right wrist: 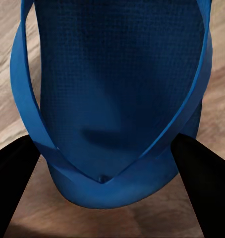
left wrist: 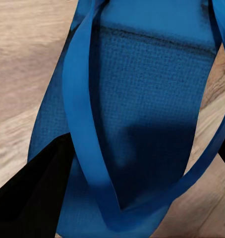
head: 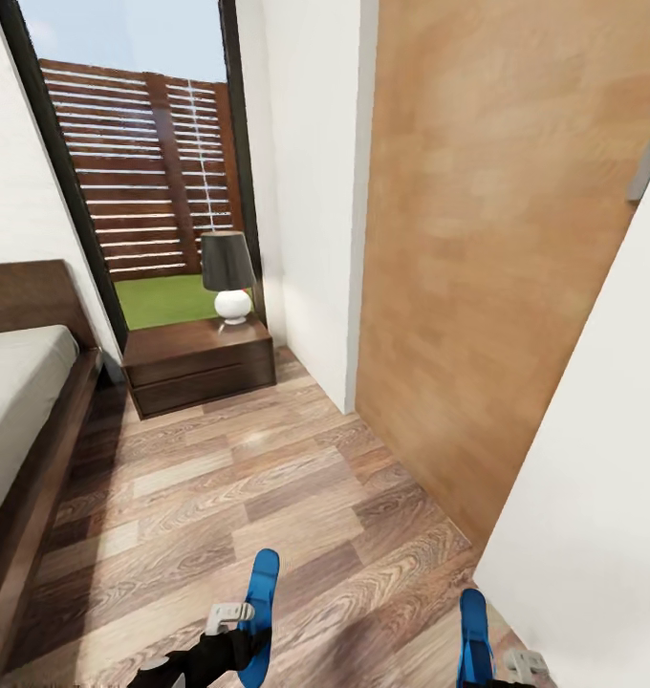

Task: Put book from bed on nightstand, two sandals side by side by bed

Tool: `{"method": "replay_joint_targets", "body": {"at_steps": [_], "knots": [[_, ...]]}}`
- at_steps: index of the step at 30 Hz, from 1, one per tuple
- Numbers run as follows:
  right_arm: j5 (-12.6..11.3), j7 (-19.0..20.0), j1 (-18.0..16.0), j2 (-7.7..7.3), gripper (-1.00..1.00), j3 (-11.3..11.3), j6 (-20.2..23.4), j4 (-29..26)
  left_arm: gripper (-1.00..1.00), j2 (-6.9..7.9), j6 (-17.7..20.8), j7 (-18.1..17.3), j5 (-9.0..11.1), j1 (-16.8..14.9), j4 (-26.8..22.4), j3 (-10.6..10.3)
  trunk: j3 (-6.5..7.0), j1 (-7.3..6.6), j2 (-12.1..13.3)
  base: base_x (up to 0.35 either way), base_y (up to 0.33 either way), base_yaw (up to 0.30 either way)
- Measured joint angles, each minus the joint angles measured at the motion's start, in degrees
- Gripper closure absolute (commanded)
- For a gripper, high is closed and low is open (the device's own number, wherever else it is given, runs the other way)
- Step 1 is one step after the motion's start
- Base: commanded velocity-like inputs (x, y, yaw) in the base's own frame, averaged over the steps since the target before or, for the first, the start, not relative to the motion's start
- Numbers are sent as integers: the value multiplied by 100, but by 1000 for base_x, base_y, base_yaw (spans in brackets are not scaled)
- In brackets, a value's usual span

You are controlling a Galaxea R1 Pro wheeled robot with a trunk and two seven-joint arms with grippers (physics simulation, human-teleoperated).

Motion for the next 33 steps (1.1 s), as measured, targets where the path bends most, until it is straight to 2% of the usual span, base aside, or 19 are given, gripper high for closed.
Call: {"method": "replay_joint_targets", "body": {"at_steps": [10,23,33], "knots": [[4,8,0,-1,100,5,0,-4,100,0,7,4,-1,-1,2,1,-8,-3,0,280,0,58],[5,10,-2,0,100,9,0,-4,100,0,7,4,-3,0,1,0,-8,-3,0,317,0,253],[8,11,-1,-1,100,6,0,-6,100,0,7,-4,-4,-1,3,-1,-8,-3,0,317,0,20]]}}
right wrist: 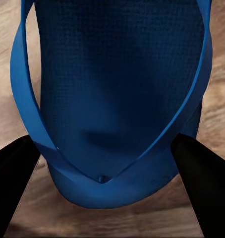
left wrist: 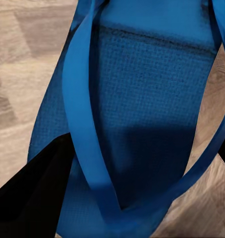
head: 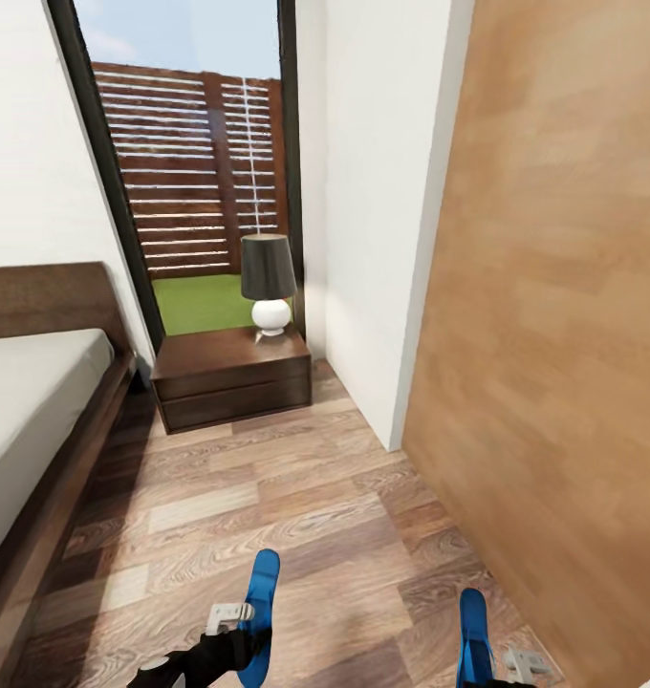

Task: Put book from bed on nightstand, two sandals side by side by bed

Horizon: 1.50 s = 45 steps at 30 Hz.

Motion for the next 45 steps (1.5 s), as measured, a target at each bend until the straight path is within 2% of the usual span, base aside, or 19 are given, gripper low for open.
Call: {"method": "replay_joint_targets", "body": {"at_steps": [20,28,40,45], "knots": [[2,0,2,0,100,-1,0,2,100,0,0,6,5,0,0,1,0,0,0,317,-19,6],[-1,0,-1,0,100,2,0,5,100,3,0,4,5,1,0,1,0,0,0,317,-107,178],[1,0,2,0,100,4,0,5,100,5,0,4,8,0,0,4,0,0,0,317,-51,24],[-2,-1,1,1,100,3,0,7,100,1,0,-1,9,1,-2,0,0,2,0,220,-1,251]]}}
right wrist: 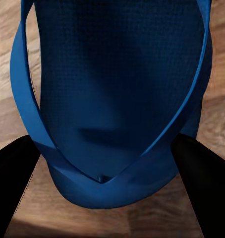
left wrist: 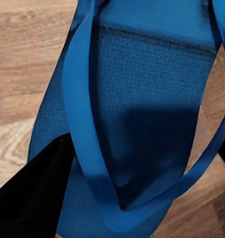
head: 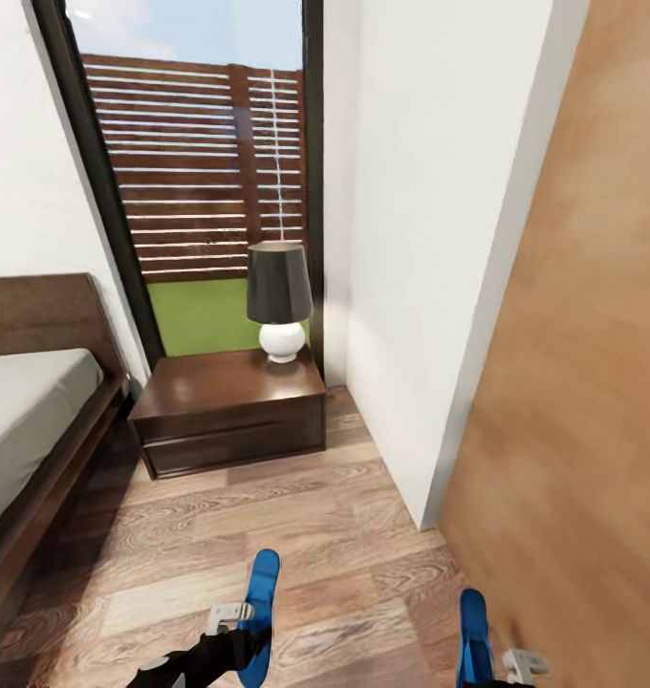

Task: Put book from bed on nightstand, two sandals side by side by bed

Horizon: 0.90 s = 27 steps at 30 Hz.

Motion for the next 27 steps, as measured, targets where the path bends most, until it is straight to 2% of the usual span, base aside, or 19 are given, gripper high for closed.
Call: {"method": "replay_joint_targets", "body": {"at_steps": [6,11,27], "knots": [[3,0,-1,0,100,0,0,0,100,-1,0,-1,2,0,0,0,0,1,0,21,0,289],[-2,1,1,-1,100,-3,0,-2,100,-1,0,0,4,-1,1,1,0,0,0,77,0,80],[3,2,2,-1,100,-2,0,-2,100,-1,0,1,2,-2,2,1,0,-2,0,297,0,4]]}}
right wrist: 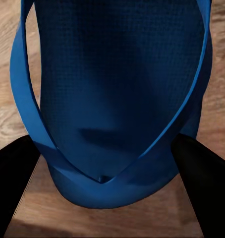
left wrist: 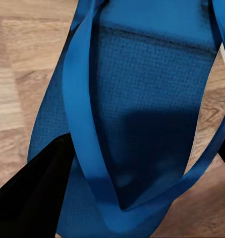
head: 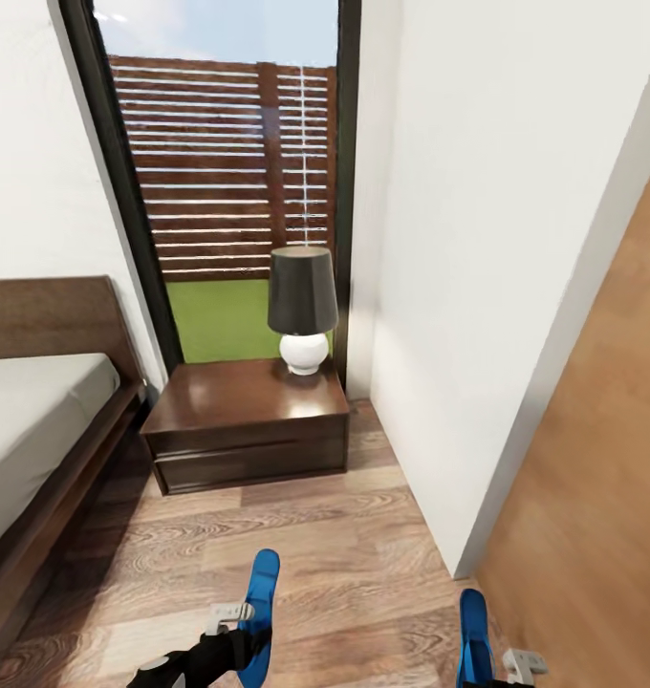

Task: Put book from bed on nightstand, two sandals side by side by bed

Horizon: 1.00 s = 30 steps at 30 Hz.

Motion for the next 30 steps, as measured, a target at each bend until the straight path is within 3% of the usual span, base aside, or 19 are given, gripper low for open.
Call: {"method": "replay_joint_targets", "body": {"at_steps": [15,21,30], "knots": [[2,0,-1,0,100,4,0,0,100,6,0,0,-2,0,1,5,0,1,0,293,-120,9],[1,-1,-3,0,100,3,0,2,100,4,0,-1,2,1,-1,8,0,1,0,222,-182,220],[2,-2,-4,1,100,2,0,2,100,5,0,2,3,1,-3,1,0,3,0,25,-22,290]]}}
